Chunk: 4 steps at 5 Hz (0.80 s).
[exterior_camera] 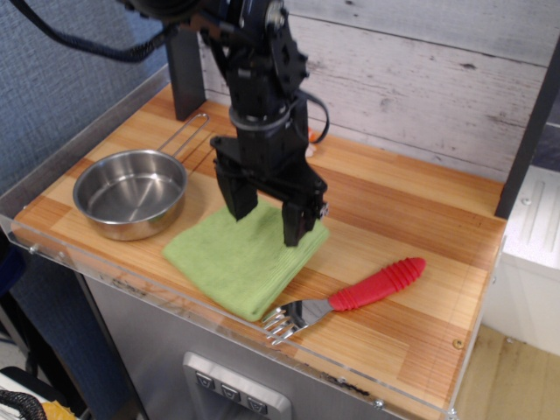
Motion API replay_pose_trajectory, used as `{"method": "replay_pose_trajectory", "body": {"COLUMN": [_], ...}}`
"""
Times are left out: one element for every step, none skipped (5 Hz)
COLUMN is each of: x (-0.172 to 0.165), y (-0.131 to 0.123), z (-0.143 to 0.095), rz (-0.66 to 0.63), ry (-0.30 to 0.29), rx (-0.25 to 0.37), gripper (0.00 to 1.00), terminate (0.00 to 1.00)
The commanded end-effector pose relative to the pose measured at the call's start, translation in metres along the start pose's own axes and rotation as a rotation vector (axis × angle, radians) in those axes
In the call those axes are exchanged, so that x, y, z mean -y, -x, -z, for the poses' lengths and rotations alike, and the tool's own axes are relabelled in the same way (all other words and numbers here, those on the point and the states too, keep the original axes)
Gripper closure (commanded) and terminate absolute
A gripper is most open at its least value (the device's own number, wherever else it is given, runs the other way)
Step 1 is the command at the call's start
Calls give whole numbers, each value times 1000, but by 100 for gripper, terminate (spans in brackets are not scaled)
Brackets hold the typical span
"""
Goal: Place the green towel to the left of the red fork.
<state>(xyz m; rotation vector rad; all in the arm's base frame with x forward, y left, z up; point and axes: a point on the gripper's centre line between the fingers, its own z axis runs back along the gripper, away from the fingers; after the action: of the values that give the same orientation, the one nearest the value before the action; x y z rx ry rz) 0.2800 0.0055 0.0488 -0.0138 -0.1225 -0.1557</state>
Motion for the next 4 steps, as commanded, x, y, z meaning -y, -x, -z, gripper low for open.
{"method": "replay_pose_trajectory", "body": {"x": [1, 1, 1, 2], "y": [-16, -17, -20, -21], "z": [-59, -77, -100, -110], "rz": [5, -5, -13, -19], "ry": [-24, -29, -25, -21], "rx": [100, 112, 150, 154], "gripper": [0, 0, 0, 0], "terminate": [0, 0, 0, 0]}}
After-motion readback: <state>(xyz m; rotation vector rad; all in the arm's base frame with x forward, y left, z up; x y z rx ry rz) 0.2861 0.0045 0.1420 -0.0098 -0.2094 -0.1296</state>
